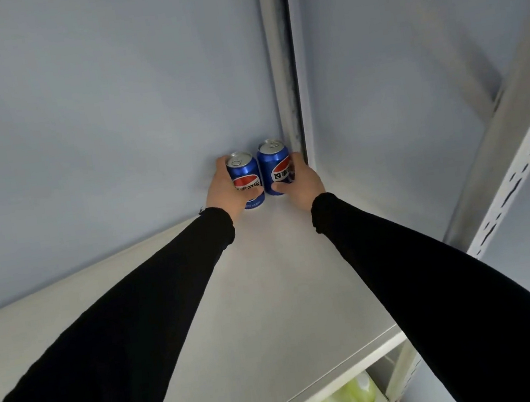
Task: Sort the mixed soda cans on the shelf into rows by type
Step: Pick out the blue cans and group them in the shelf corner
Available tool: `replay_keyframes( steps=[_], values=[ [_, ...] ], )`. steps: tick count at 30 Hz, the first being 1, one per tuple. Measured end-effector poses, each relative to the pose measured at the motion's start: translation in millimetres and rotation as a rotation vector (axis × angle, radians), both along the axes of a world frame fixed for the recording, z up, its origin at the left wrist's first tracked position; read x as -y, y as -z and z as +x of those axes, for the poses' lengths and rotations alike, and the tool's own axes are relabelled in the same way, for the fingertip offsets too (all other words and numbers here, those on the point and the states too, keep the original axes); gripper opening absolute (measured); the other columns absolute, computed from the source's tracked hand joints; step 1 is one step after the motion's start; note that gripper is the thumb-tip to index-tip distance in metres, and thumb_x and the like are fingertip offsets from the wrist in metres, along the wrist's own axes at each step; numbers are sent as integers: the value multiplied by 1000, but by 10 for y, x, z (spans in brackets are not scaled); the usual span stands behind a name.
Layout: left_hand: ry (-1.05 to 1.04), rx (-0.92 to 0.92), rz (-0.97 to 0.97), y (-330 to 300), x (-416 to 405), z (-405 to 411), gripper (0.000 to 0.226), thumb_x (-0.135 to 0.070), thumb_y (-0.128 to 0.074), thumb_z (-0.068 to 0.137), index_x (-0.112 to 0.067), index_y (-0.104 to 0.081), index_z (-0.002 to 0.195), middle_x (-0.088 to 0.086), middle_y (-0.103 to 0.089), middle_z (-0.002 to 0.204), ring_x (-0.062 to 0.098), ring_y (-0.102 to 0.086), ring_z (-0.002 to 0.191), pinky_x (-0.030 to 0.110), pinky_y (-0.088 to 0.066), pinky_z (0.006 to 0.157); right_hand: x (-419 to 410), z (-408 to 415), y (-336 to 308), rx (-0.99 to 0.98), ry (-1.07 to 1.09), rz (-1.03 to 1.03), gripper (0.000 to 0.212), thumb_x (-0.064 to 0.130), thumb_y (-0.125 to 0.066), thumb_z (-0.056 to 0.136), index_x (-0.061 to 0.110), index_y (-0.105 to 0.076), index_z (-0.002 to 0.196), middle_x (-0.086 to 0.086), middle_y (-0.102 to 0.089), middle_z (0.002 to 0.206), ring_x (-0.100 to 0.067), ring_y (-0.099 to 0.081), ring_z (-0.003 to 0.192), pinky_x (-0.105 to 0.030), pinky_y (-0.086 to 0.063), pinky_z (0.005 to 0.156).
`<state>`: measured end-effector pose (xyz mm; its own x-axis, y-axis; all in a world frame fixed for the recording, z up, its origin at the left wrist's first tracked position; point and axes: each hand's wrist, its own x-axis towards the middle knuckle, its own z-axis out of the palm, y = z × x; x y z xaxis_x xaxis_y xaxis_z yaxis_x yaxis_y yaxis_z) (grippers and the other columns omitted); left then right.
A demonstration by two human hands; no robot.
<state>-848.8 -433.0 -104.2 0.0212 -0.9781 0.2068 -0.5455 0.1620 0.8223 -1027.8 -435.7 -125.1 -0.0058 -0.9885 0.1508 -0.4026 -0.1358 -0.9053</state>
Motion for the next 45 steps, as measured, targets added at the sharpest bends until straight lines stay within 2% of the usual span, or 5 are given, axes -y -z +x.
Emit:
replay_keyframes(
  steps=[8,16,21,35,45],
  values=[
    [-61,93,103,-56,-563,192,92,-25,-80,85,-15,-25,158,8,-44,153,24,-46,138,38,-39,112,-582,-5,-74,-10,182,-115,47,18,-71,90,14,-51,133,-5,-57,131,-21,-54,120,-36,-48,103],
    [-133,547,14,-120,-1655,723,59,-36,-67,93,-19,-48,146,1,-50,145,22,-40,136,30,-34,108,-1207,490,-216,-519,-272,-258,43,33,-67,92,20,-54,130,-4,-57,132,-23,-50,123,-37,-47,100],
    [-270,620,38,-157,-2393,1252,51,-38,-65,94,-23,-53,141,-6,-54,140,17,-41,132,29,-39,102,-1668,993,-316,-669,-455,-337,45,37,-62,93,21,-52,134,-4,-57,133,-26,-48,121,-39,-44,94],
    [-530,663,105,-233,-5151,2975,46,-35,-69,92,-21,-59,135,2,-58,136,24,-49,125,35,-42,101,-3783,2919,-291,-513,-690,-419,48,34,-67,91,18,-54,134,-7,-57,131,-30,-49,120,-44,-42,99],
    [-633,550,72,-303,-6138,4026,54,-34,-69,92,-19,-51,141,1,-52,142,22,-48,131,36,-40,108,-4567,4034,-371,-289,-718,-250,56,28,-69,92,19,-48,143,-4,-53,139,-21,-52,125,-29,-44,98]
  ],
)
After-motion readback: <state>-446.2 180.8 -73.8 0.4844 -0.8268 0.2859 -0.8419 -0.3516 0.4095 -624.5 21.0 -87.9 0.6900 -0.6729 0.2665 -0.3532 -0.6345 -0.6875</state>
